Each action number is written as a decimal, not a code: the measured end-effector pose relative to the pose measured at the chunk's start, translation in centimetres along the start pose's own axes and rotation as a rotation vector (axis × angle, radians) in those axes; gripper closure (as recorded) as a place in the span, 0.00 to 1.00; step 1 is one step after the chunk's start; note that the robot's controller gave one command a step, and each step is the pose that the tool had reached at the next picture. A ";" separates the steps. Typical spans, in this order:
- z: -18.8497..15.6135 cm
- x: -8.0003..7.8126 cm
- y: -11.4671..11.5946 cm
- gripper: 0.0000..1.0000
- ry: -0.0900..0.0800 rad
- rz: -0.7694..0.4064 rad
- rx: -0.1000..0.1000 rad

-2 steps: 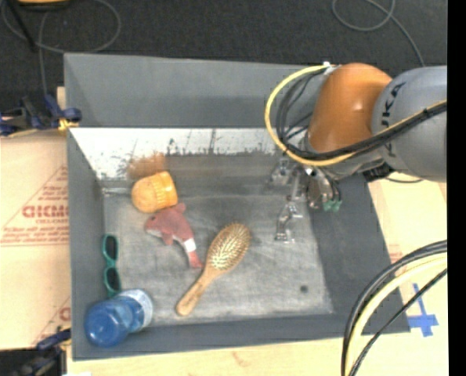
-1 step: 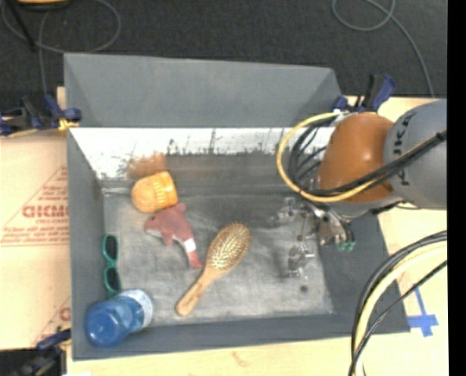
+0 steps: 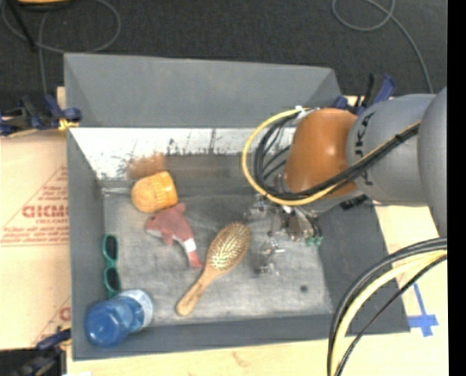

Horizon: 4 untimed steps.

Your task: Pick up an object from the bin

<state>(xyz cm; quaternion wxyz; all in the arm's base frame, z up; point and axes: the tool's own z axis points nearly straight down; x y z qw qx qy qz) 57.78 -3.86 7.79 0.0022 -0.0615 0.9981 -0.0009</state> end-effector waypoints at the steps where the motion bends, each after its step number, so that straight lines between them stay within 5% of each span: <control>1: -0.6 -6.3 1.8 0.00 0.001 -0.062 -0.002; 2: 0.2 3.7 11.2 1.00 -0.012 -0.088 -0.002; 3: 0.2 3.7 11.2 1.00 -0.012 -0.088 -0.002; 4: -12.7 4.5 12.1 1.00 0.002 -0.016 -0.003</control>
Offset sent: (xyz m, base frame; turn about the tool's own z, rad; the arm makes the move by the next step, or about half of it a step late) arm -0.0557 0.1064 -0.0079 -0.0872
